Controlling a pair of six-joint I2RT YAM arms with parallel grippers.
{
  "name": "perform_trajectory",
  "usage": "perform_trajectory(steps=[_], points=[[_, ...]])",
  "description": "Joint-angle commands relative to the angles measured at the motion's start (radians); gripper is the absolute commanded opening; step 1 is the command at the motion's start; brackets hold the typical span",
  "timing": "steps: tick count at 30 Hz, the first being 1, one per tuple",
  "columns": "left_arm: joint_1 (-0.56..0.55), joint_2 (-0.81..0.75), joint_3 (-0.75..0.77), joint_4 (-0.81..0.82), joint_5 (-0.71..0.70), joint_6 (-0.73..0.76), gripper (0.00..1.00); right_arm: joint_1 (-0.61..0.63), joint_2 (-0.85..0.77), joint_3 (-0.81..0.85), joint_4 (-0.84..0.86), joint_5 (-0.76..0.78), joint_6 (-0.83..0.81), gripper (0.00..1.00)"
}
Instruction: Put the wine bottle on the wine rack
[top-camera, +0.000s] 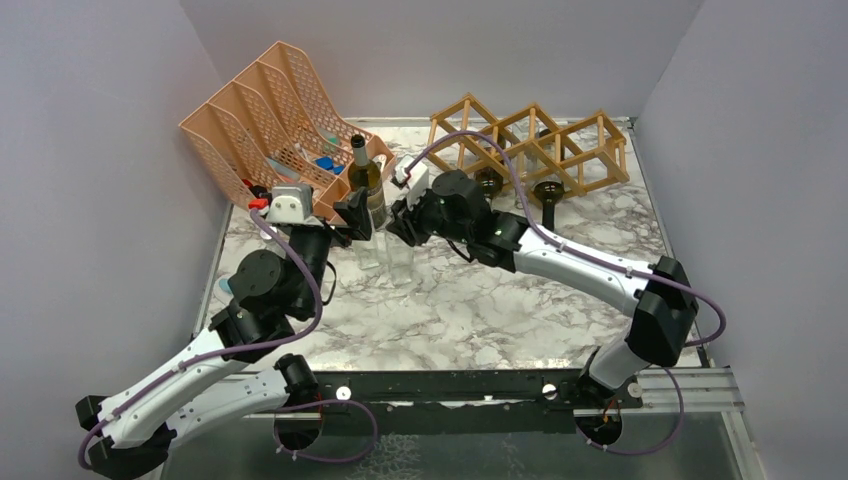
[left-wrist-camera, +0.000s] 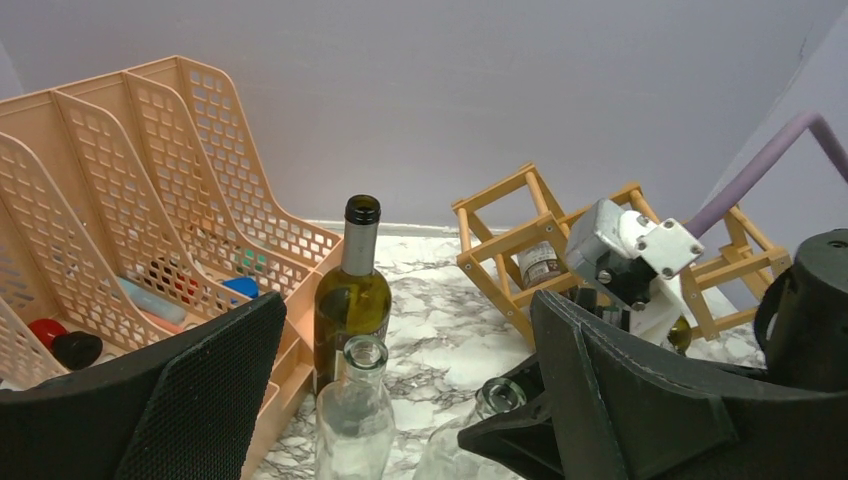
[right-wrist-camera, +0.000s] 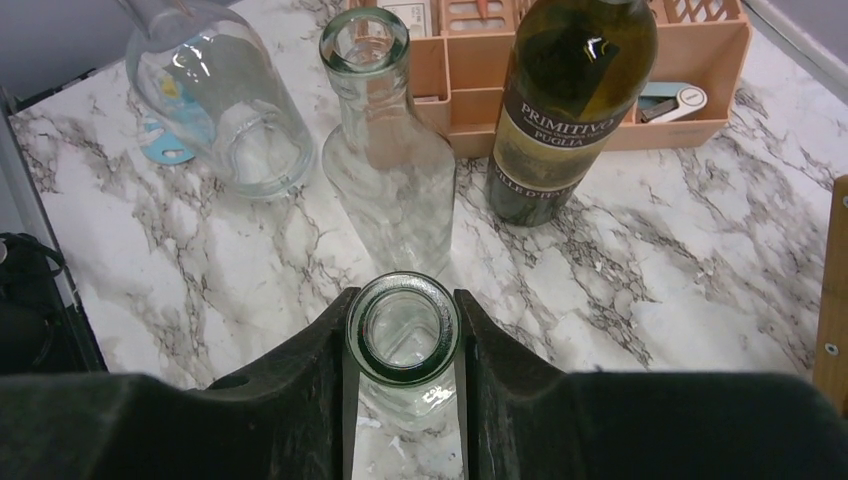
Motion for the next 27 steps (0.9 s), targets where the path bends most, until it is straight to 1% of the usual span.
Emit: perform_trajectory(steps=[1,4,6,10,14,19,22,25,27], points=[[-0.002,0.015,-0.038,0.047,0.022,0.017,0.99,0.006,-0.106,-0.036,0.047,0.075,0.004,0.17],[-0.002,0.030,-0.064,0.072,0.088,0.003,0.99,0.007,-0.192,-0.074,0.039,0.124,0.000,0.16],[-0.002,0.039,-0.105,0.115,0.159,-0.012,0.99,0.006,-0.256,-0.105,0.018,0.154,-0.001,0.16],[-0.002,0.077,-0.241,0.280,0.357,-0.040,0.99,0.007,-0.392,-0.161,-0.039,0.213,0.004,0.16],[-0.002,0.151,-0.305,0.369,0.549,-0.072,0.99,0.007,-0.493,-0.183,-0.127,0.258,0.025,0.16],[-0.002,0.223,-0.395,0.494,0.762,-0.024,0.99,0.006,-0.617,-0.211,-0.209,0.295,0.061,0.16],[-0.001,0.274,-0.417,0.526,0.909,0.030,0.99,0.007,-0.671,-0.215,-0.249,0.301,0.075,0.16],[-0.002,0.332,-0.428,0.571,1.047,0.079,0.99,0.006,-0.713,-0.210,-0.288,0.277,0.073,0.16],[-0.002,0.386,-0.421,0.603,1.098,0.090,0.99,0.005,-0.740,-0.208,-0.305,0.244,0.061,0.16]])
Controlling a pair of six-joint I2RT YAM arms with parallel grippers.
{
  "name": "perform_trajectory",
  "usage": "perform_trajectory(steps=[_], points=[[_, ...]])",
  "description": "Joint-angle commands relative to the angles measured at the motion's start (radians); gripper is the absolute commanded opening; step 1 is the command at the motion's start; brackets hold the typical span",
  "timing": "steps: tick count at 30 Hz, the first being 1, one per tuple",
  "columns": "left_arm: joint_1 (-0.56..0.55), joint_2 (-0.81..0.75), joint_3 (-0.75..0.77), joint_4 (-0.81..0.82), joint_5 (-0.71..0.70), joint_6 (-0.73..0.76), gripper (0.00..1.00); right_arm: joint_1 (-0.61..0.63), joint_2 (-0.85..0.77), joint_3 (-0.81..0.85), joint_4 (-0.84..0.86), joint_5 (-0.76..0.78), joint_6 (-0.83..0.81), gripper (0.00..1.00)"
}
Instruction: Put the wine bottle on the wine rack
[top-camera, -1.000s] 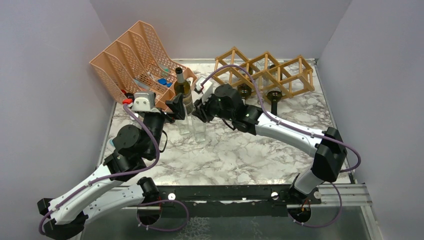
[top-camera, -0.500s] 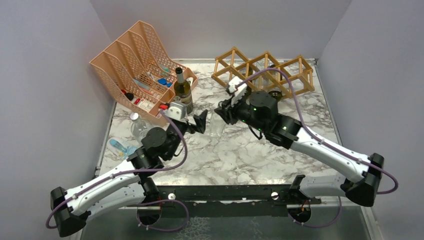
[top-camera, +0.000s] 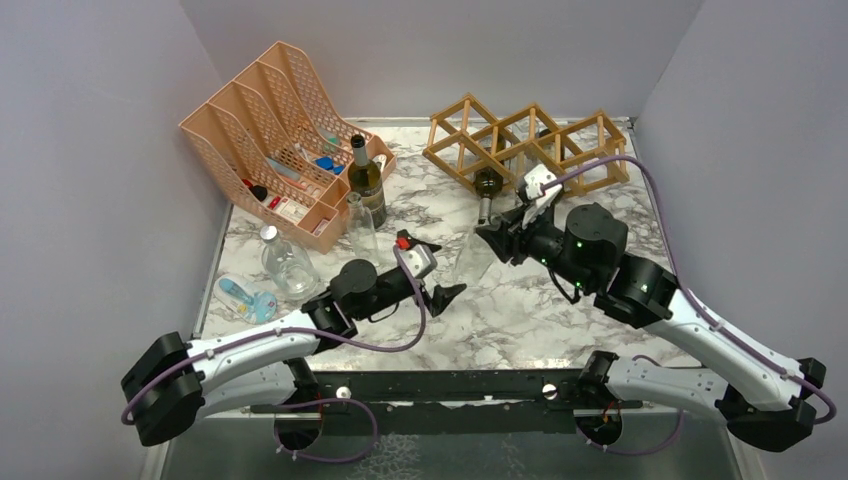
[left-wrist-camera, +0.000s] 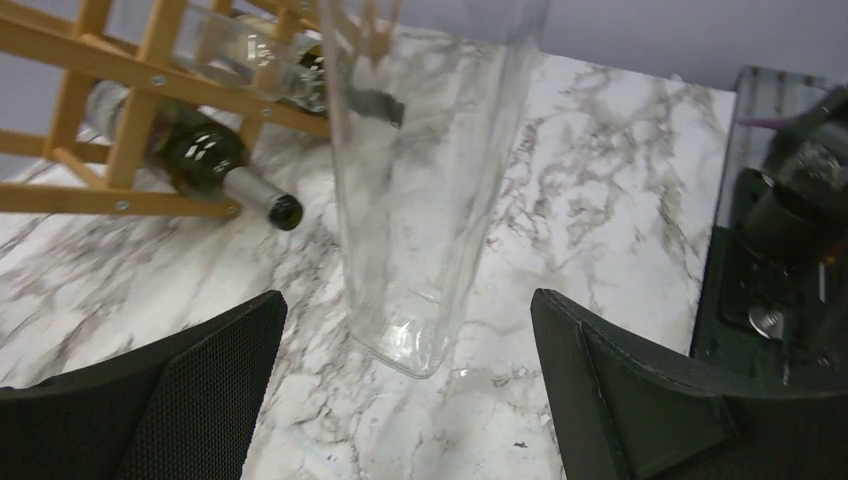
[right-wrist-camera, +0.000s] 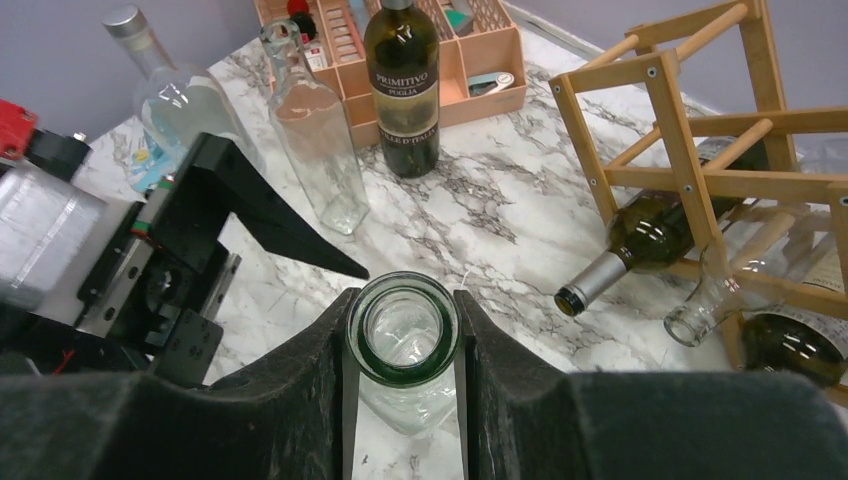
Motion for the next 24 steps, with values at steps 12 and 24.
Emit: perform_trajectory(steps=[12,24], points=[[-0.002,0.264,0.092,0.227,0.342,0.118,0.97,0.006,-0.157,0.032,-0.068,-0.208,-0.039,0.16],[-0.002,0.292,0.102,0.286,0.454,0.158,0.71,0.006,-0.191,0.033,-0.078,-0.264,-0.026,0.19]])
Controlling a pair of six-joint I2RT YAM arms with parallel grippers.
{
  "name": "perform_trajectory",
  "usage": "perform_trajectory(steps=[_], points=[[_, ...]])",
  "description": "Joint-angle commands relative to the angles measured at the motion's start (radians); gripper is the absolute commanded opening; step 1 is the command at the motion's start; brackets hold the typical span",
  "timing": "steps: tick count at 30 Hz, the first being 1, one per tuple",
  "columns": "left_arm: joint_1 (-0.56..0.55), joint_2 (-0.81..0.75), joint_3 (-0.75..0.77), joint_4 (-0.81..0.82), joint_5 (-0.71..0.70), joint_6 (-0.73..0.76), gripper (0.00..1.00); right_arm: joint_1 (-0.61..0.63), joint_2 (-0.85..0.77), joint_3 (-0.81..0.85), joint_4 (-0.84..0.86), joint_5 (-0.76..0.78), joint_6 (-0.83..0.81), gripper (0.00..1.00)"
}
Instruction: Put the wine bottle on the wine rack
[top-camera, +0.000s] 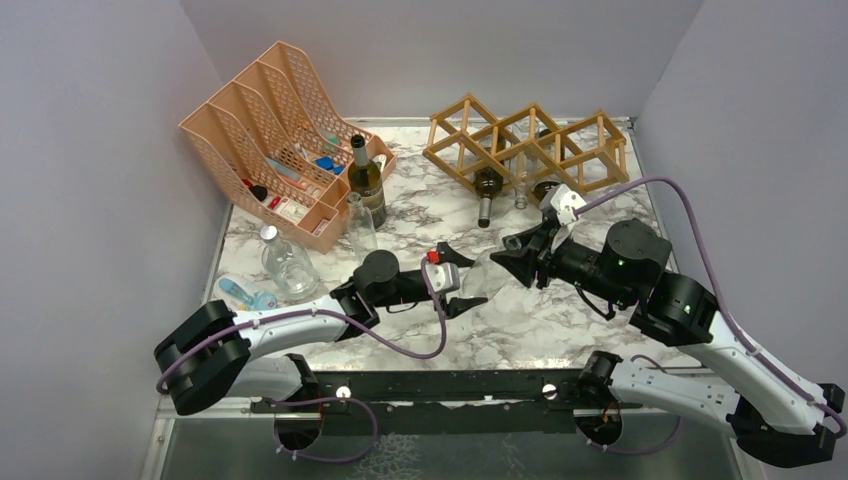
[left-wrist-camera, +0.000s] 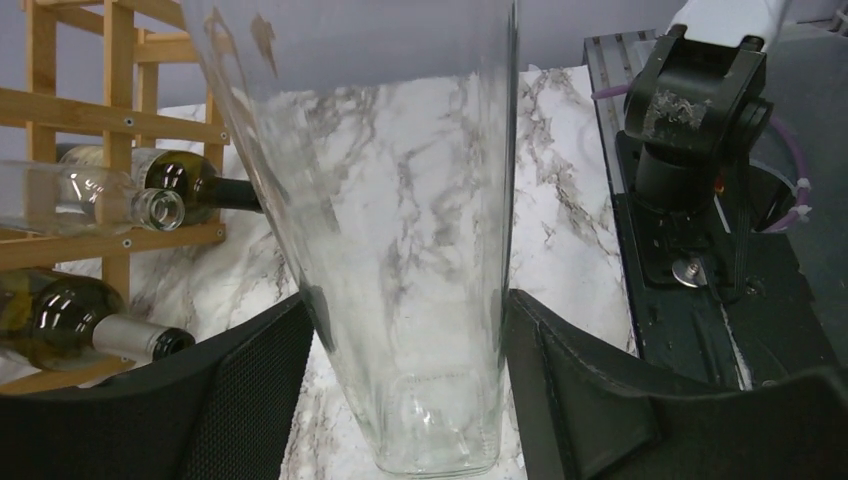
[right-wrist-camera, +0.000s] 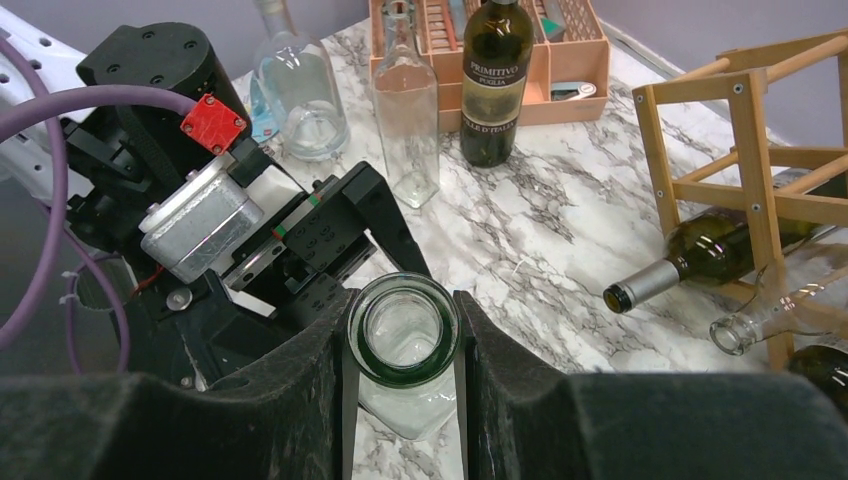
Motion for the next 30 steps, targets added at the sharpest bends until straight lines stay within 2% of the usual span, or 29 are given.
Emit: perform_trajectory(steps=[1,6,8,9,11,12,13,17,19,25,30], points=[[-0.002,0.028,0.037,0.060,0.063,0.015,0.71,0.006,-0.031,0.032,0.062,-0.063,0.009,0.20],[-0.002,0.054,0.053,0.065,0.082,0.016,0.73,0.006,-0.032,0.031,0.059,-0.071,0.028,0.22],[-0.002,0.058,0.056,0.067,0.077,0.027,0.65,0.006,-0.032,0.030,0.056,-0.068,0.035,0.24],[-0.002,0.058,0.059,0.068,0.067,0.033,0.57,0.006,-0.031,0.032,0.051,-0.067,0.040,0.26],[-0.002,0.058,0.072,0.066,0.035,0.047,0.29,0.006,-0.029,0.043,0.034,-0.051,0.057,0.35],[-0.002,0.060,0.082,0.066,0.006,0.051,0.08,0.006,-0.026,0.052,0.018,-0.034,0.070,0.40],[-0.002,0.060,0.092,0.066,-0.024,0.058,0.00,0.006,-0.020,0.064,-0.005,-0.017,0.087,0.48],[-0.002,0.057,0.123,0.068,-0.078,0.164,0.00,0.006,-0.001,0.125,-0.104,0.018,0.128,0.65],[-0.002,0.067,0.146,0.067,-0.100,0.241,0.00,0.006,0.006,0.156,-0.141,0.039,0.162,0.70],[-0.002,0.104,0.189,0.067,-0.133,0.606,0.00,0.006,0.011,0.271,-0.241,0.208,0.262,0.72],[-0.002,0.149,0.283,0.066,-0.244,0.898,0.00,0.006,0.035,0.369,-0.387,0.328,0.336,0.72]])
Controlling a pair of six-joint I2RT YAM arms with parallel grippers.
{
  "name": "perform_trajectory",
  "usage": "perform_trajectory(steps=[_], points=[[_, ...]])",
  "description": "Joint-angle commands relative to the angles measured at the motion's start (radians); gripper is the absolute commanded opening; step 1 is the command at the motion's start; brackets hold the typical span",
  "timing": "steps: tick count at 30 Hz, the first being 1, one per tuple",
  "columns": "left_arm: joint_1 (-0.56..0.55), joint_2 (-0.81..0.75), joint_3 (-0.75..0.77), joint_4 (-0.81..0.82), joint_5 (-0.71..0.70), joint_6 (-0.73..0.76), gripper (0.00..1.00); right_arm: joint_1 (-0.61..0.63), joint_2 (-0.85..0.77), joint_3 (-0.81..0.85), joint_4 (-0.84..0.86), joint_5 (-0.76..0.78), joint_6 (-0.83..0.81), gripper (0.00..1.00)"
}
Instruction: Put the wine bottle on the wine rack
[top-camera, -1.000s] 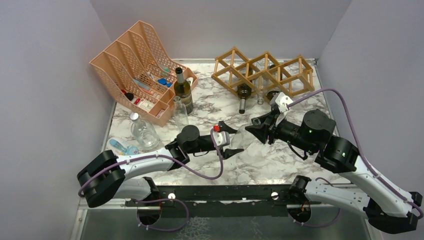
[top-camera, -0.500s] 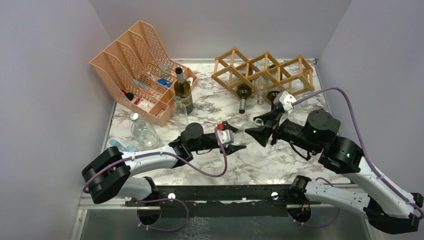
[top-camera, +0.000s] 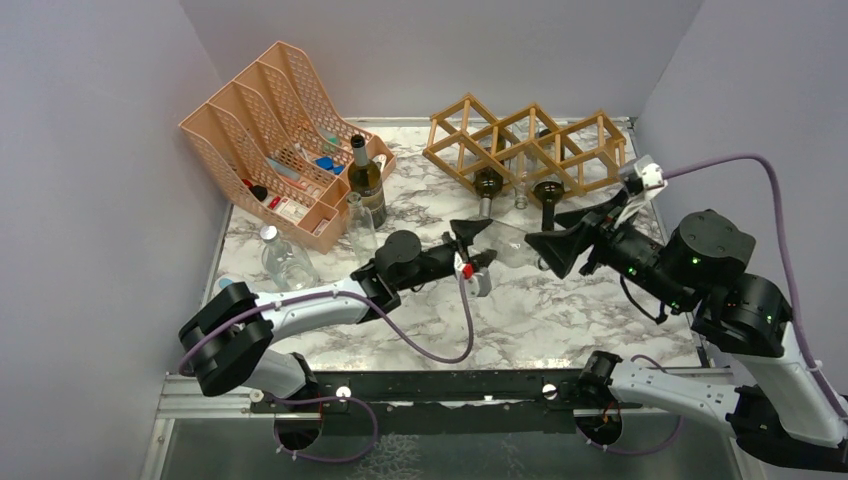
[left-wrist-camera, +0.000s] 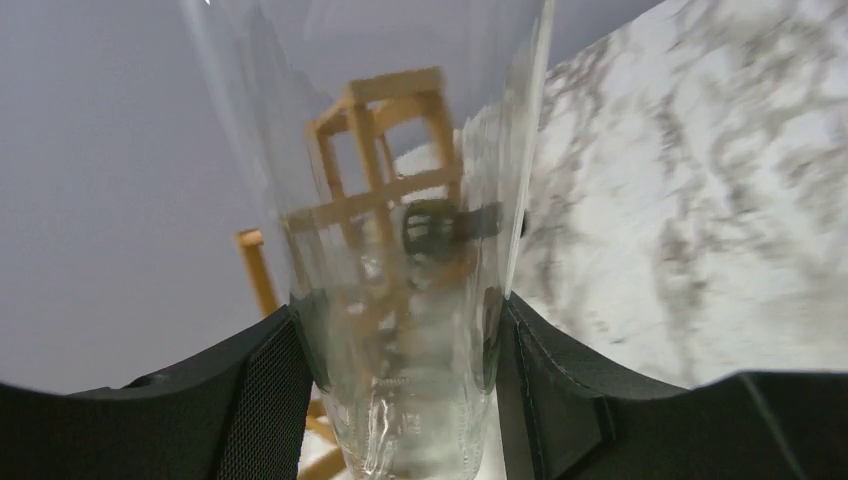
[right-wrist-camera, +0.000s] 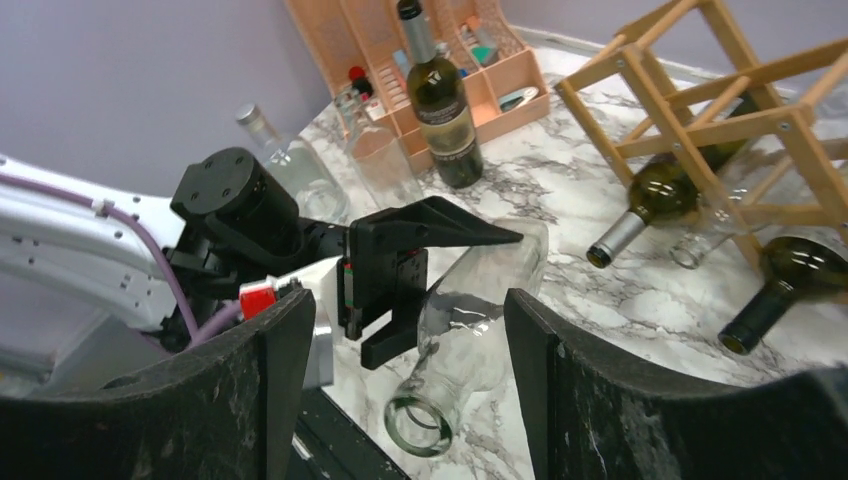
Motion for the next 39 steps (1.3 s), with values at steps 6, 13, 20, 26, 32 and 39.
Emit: perform_trajectory(steps=[6,13,20,26,32,39], points=[[-0.002,0.075,0.194,0.075,-0.054,0.640,0.00,0.006,0.022,0.043,-0.201,0.191,0.097,0.72],[-0.002,0.066,0.227,-0.023,0.047,0.787,0.00,0.006,0.062,0.022,-0.252,0.300,0.123,0.73],[-0.002,0.054,0.250,-0.127,0.093,0.863,0.00,0.006,0.109,-0.056,-0.220,0.227,0.120,0.73],[-0.002,0.039,0.255,-0.193,0.090,0.880,0.00,0.006,0.126,-0.134,-0.182,0.184,0.134,0.73],[-0.002,0.027,0.259,-0.237,0.085,0.872,0.00,0.006,0.131,-0.187,-0.156,0.171,0.154,0.68],[-0.002,0.025,0.298,-0.307,0.057,0.832,0.00,0.006,0.125,-0.216,-0.115,0.150,0.178,0.50]])
